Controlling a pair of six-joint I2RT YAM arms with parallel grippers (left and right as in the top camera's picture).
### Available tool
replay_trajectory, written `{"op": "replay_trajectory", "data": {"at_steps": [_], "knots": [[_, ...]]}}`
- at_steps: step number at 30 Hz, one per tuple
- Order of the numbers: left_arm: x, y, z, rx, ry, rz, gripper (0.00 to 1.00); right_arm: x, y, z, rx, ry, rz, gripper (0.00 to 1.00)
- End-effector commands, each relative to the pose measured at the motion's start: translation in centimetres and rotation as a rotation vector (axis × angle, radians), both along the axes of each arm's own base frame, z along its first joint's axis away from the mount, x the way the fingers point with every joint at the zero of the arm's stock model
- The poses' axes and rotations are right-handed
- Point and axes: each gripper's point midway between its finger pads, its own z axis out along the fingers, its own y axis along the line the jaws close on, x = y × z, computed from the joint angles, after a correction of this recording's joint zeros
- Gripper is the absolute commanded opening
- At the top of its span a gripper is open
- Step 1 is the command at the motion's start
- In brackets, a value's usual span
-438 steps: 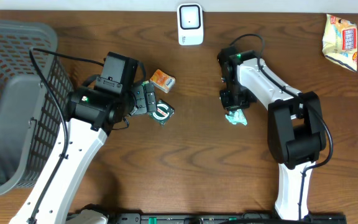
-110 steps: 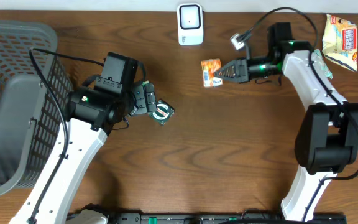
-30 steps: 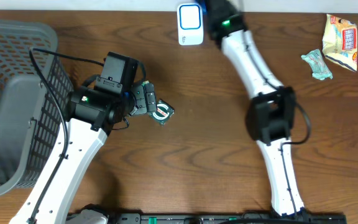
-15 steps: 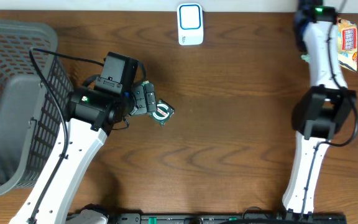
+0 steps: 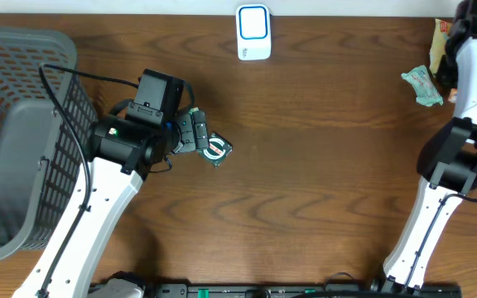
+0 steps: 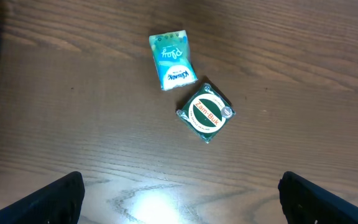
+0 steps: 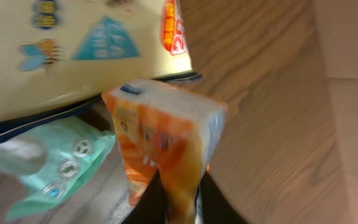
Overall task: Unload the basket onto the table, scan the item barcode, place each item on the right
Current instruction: 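Carry the orange box right and release it at the table's right edge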
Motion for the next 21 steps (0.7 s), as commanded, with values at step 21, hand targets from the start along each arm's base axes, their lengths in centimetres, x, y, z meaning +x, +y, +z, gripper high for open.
{"op": "replay_trajectory", "data": {"at_steps": [21], "knots": [[0.2, 0.1, 0.6, 0.005, -0.019, 0.001, 0.98, 5.8, 18.8, 4.6, 0.87, -0.365, 0.323, 0.54]]}}
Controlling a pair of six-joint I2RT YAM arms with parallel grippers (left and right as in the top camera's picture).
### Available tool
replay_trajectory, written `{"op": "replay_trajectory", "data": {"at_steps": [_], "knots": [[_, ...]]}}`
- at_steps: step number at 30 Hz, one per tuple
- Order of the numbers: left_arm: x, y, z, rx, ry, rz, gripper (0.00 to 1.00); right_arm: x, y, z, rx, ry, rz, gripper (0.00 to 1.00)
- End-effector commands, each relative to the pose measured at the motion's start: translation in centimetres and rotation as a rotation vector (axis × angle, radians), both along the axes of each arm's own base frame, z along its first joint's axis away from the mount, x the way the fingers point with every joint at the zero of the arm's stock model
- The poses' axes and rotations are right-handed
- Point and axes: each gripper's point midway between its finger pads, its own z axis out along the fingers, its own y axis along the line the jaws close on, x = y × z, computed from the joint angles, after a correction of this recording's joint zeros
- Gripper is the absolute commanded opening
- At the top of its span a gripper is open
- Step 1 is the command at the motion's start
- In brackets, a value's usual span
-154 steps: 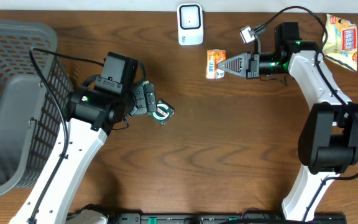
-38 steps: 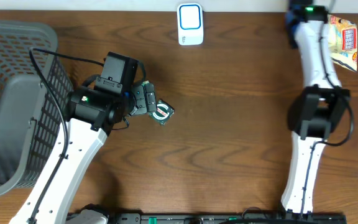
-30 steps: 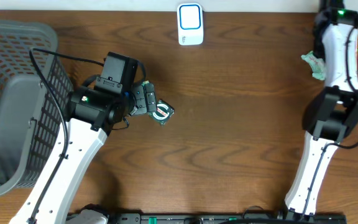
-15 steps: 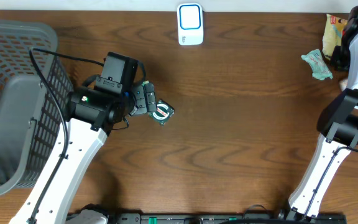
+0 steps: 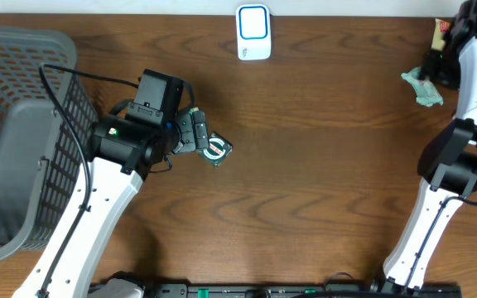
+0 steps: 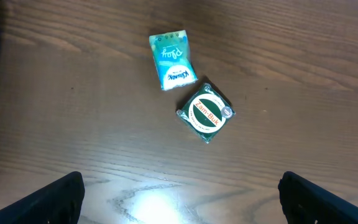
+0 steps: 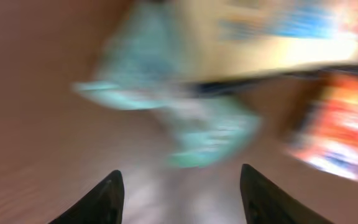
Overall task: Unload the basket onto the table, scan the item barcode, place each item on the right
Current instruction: 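Carry the orange box right and release it at the table's right edge, then move the right gripper left and grasp the light-blue tissue pack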
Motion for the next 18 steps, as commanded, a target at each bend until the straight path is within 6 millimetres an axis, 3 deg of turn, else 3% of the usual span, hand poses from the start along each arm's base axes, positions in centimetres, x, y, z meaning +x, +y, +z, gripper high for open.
{"op": "replay_trajectory", "data": {"at_steps": [1, 6, 13, 16, 18], "knots": [[0.2, 0.1, 0.6, 0.005, -0.02, 0.001, 0.98, 2.6, 11.5, 5.9, 0.482, -0.22, 0.219, 0.54], [0.2, 0.1, 0.6, 0.005, -0.02, 0.001, 0.98, 2.6, 19.1, 7.8, 0.656, -0.257, 0.405, 0.62], [0.2, 0.1, 0.6, 0.005, -0.02, 0.001, 0.98, -0.1, 30.0, 6.5, 0.604, -0.178, 0.721, 0.77], [0.2, 0.1, 0.6, 0.005, -0.02, 0.001, 0.98, -1.0, 34.4, 5.5, 0.562, -0.155, 0.801, 0.93], [0.2, 0.1, 0.6, 0.005, -0.02, 0.001, 0.98, -1.7, 37.9, 4.9, 0.57, -0.15, 0.846, 0.93]]}}
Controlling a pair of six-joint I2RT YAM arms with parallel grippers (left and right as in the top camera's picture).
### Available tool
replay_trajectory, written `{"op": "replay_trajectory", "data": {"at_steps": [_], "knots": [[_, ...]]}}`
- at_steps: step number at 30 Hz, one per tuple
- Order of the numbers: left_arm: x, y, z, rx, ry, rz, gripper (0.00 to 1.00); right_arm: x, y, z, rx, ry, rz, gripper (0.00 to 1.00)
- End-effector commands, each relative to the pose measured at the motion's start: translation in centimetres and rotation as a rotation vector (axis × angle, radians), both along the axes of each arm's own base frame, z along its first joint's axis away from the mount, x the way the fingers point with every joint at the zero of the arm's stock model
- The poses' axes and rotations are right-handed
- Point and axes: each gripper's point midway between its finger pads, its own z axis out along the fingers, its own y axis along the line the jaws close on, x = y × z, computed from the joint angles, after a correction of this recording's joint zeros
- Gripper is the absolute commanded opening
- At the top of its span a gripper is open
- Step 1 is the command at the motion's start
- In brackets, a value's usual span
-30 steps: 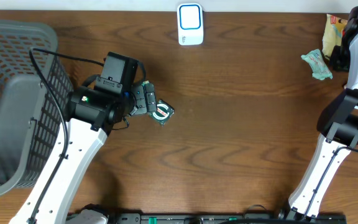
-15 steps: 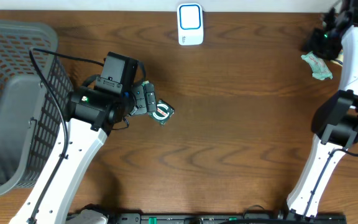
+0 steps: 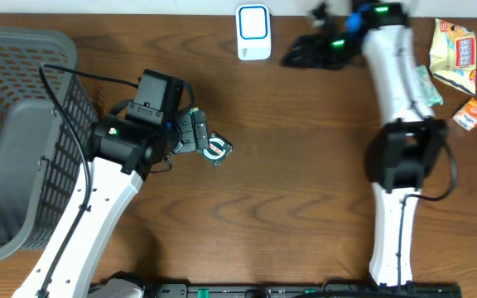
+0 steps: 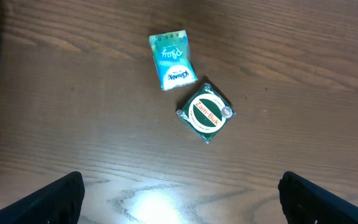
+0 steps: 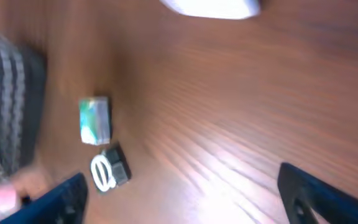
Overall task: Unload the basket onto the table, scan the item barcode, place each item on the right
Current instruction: 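Move the right gripper left and grasp the light-blue tissue pack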
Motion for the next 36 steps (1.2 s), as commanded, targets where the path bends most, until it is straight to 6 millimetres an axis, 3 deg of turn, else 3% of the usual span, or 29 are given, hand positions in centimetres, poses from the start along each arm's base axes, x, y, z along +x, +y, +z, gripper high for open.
{"op": "replay_trajectory", "data": {"at_steps": [1, 3, 11, 15, 18, 21, 27, 36], "knots": [[0.2, 0.1, 0.6, 0.005, -0.019, 0.001, 0.98, -1.8, 5.4, -0.1, -0.001, -0.024, 0.089, 0.93], [0.2, 0.1, 0.6, 0.005, -0.019, 0.001, 0.98, -2.7, 8.8, -1.3, 0.014, -0.013, 0.11, 0.91], [0.2, 0.1, 0.6, 0.005, -0.019, 0.001, 0.98, -6.7, 17.3, -6.3, 0.053, 0.027, 0.168, 0.82], [0.2, 0.1, 0.6, 0.005, -0.019, 0.001, 0.98, -8.8, 19.7, -7.0, 0.048, 0.027, 0.221, 0.77], [0.2, 0.1, 0.6, 0.005, -0.019, 0.001, 0.98, -9.5, 20.5, -7.9, -0.002, 0.044, 0.183, 0.69], [0.2, 0.1, 0.6, 0.005, -0.019, 0.001, 0.98, -9.4, 20.5, -9.0, -0.07, 0.051, 0.107, 0.69], [0.2, 0.1, 0.6, 0.005, -0.019, 0.001, 0.98, -9.8, 21.8, -10.2, -0.045, 0.036, 0.096, 0.66], [0.2, 0.1, 0.6, 0.005, -0.019, 0.001, 0.98, -9.4, 20.8, -11.8, -0.073, 0.041, 0.051, 0.56]]}}
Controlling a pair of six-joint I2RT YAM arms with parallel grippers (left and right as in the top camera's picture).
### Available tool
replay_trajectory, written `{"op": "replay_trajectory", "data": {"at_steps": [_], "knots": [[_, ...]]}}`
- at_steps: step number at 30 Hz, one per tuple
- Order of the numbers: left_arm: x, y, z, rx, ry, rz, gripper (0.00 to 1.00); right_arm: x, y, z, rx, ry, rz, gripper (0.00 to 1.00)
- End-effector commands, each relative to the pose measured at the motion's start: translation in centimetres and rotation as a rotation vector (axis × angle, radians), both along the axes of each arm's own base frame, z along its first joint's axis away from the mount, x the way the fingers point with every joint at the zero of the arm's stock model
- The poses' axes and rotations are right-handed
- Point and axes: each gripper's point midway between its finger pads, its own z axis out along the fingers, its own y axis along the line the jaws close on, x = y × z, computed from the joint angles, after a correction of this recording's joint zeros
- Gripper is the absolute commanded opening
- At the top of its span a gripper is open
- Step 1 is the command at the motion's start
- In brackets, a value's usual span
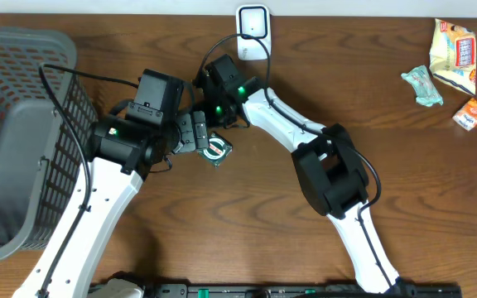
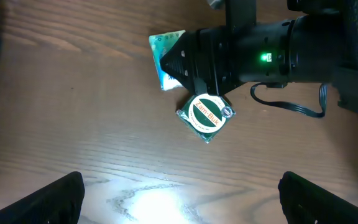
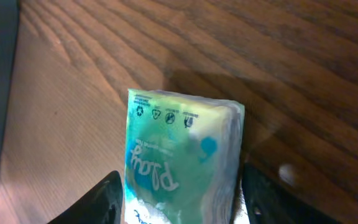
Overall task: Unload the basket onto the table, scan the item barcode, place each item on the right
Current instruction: 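Move the right gripper left and grasp the light-blue tissue pack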
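Note:
A green tissue packet (image 3: 179,155) lies flat on the wooden table, between the two fingers of my right gripper (image 3: 182,199), which stands open around it. In the left wrist view only the packet's left edge (image 2: 159,59) shows beside the right arm's black body. A green round Zam-Buk tin (image 2: 207,115) lies just beside it. My left gripper (image 2: 179,199) hovers open above the bare table, nothing between its fingers. The white scanner (image 1: 253,31) stands at the table's far edge, behind the right arm.
A grey mesh basket (image 1: 15,124) fills the left side. At the far right lie a yellow snack bag (image 1: 454,50), a mint packet (image 1: 421,85) and a small orange packet (image 1: 471,112). The right arm stretches across the table's middle.
My right gripper was open in the air near the scanner; now it is down at the green tissue packet beside the tin, a finger on each side. The left arm has not moved.
My right gripper was shut on an orange packet at the far right snack pile. Then it was open and the orange packet lay there. After that it was near the scanner, and now it straddles the tissue packet. The left arm stayed put throughout.

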Motion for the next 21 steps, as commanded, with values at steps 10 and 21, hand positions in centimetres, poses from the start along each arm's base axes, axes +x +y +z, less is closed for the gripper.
{"op": "replay_trajectory", "data": {"at_steps": [10, 21], "knots": [[0.2, 0.1, 0.6, 0.005, -0.02, 0.001, 0.98, 1.2, -1.4, 1.2, 0.08, 0.043, -0.029, 0.49], [0.2, 0.1, 0.6, 0.005, -0.02, 0.001, 0.98, 0.1, -0.3, 1.2, 0.083, 0.066, -0.021, 0.49]]}}
